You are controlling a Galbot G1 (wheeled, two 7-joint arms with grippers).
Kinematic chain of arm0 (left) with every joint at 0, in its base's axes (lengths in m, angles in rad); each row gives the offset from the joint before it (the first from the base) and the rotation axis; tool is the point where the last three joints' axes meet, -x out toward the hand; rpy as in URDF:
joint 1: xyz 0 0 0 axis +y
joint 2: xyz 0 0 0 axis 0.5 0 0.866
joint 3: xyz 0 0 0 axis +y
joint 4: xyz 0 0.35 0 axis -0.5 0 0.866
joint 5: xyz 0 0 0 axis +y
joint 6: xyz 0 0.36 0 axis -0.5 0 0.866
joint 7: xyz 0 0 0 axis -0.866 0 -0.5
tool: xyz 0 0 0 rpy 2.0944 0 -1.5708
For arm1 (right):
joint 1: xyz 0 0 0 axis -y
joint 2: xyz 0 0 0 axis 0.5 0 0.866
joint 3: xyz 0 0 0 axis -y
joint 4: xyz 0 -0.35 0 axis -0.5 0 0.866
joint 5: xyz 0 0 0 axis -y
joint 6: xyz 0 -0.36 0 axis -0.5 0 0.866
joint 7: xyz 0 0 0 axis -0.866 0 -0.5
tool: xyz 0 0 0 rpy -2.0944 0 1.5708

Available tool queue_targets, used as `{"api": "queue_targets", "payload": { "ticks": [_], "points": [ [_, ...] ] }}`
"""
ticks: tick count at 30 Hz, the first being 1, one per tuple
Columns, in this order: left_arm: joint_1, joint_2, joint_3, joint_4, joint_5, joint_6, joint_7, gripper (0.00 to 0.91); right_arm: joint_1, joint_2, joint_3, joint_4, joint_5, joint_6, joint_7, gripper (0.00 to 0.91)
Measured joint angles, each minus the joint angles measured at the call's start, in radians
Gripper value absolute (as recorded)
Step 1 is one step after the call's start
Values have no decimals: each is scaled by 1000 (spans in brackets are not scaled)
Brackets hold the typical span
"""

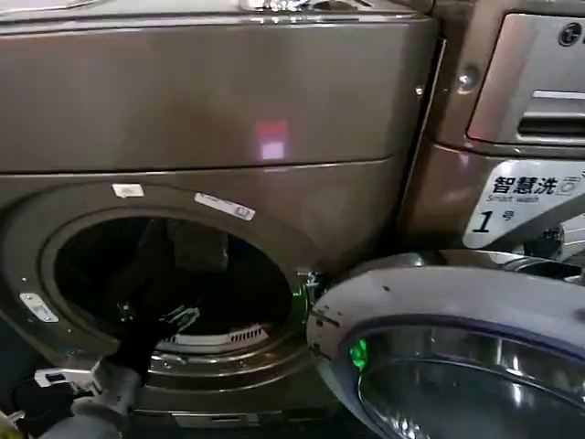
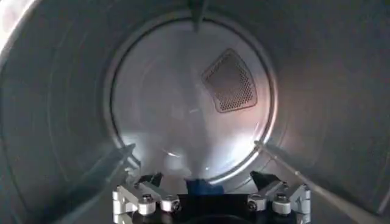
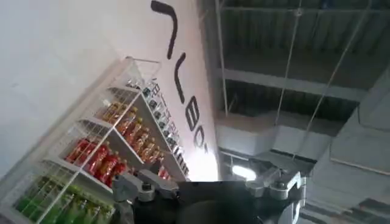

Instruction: Grasp the clothes from the dryer.

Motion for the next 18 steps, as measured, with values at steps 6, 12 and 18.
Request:
{"api": "queue_targets", "payload": {
  "ticks": [6, 12, 18],
  "points": [
    [0, -1, 3, -1, 0, -1, 0, 907, -5, 2, 6, -1, 7, 5, 3, 907],
    [-4, 1, 9, 3, 1, -1, 1, 907, -11, 7, 14, 2, 10, 8, 4, 907],
    [-25, 9, 8, 24, -2, -2, 2, 907, -18, 9, 23, 7, 12, 4, 6, 907]
  ]
}}
